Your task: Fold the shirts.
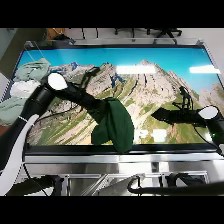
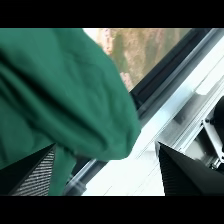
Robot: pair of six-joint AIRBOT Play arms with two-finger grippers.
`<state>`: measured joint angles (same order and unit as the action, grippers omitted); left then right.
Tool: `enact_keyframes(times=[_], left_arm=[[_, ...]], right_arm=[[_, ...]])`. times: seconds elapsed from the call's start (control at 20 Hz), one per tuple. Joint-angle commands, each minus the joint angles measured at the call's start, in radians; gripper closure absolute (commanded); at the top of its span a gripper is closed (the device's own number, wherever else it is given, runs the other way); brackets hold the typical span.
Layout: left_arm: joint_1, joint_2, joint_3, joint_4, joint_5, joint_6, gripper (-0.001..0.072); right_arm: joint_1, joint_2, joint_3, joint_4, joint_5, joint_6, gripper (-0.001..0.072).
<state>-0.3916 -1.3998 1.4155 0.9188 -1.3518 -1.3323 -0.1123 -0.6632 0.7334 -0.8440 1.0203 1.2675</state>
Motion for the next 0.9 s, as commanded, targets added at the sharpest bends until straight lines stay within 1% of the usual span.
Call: enact_keyframes(times=[0.0, 0.05, 0.1, 0.15, 0.25, 0.35, 0.45, 0.6, 0.7, 0.75, 0.8, 0.85], left_arm=[[0.128, 0.011, -0.074, 0.005, -0.101, -0.005, 0.0000], [0.157, 0.019, -0.145, 0.003, -0.089, -0.005, 0.0000], [0.179, 0.028, -0.233, 0.003, -0.058, -0.004, 0.0000], [0.188, 0.035, -0.320, 0.003, -0.014, 0.000, 0.0000], [0.177, 0.036, -0.499, -0.005, 0.112, 0.025, 0.0000], [0.146, 0.035, -0.615, -0.007, 0.252, 0.026, 0.0000], [0.106, 0.036, -0.667, -0.007, 0.344, 0.026, 0.0000], [0.039, 0.036, -0.681, -0.007, 0.420, 0.026, 0.0001], [0.002, 0.037, -0.681, -0.006, 0.467, 0.025, 0.0002], [-0.010, 0.037, -0.681, -0.006, 0.478, 0.025, 0.0097], [-0.014, 0.037, -0.681, -0.007, 0.486, 0.025, 0.0287], [-0.021, 0.037, -0.681, -0.006, 0.491, 0.025, 0.0446]], right_arm=[[0.001, -0.047, 0.001, 0.085, -0.010, -0.157, 0.0179], [0.003, -0.080, 0.001, 0.139, -0.009, -0.219, 0.0178], [0.013, -0.120, 0.001, 0.208, -0.009, -0.280, 0.0150], [0.033, -0.159, 0.002, 0.272, -0.010, -0.341, 0.0057], [0.105, -0.251, 0.016, 0.354, -0.020, -0.440, 0.0058], [0.193, -0.351, 0.050, 0.351, -0.073, -0.473, 0.0057], [0.250, -0.456, 0.102, 0.351, -0.122, -0.480, 0.0058], [0.291, -0.595, 0.208, 0.351, -0.130, -0.479, 0.0058], [0.302, -0.652, 0.269, 0.352, -0.127, -0.479, 0.0076], [0.305, -0.668, 0.292, 0.353, -0.122, -0.479, 0.0076], [0.305, -0.673, 0.304, 0.360, -0.121, -0.479, 0.0105], [0.305, -0.671, 0.311, 0.370, -0.116, -0.479, 0.0351]])
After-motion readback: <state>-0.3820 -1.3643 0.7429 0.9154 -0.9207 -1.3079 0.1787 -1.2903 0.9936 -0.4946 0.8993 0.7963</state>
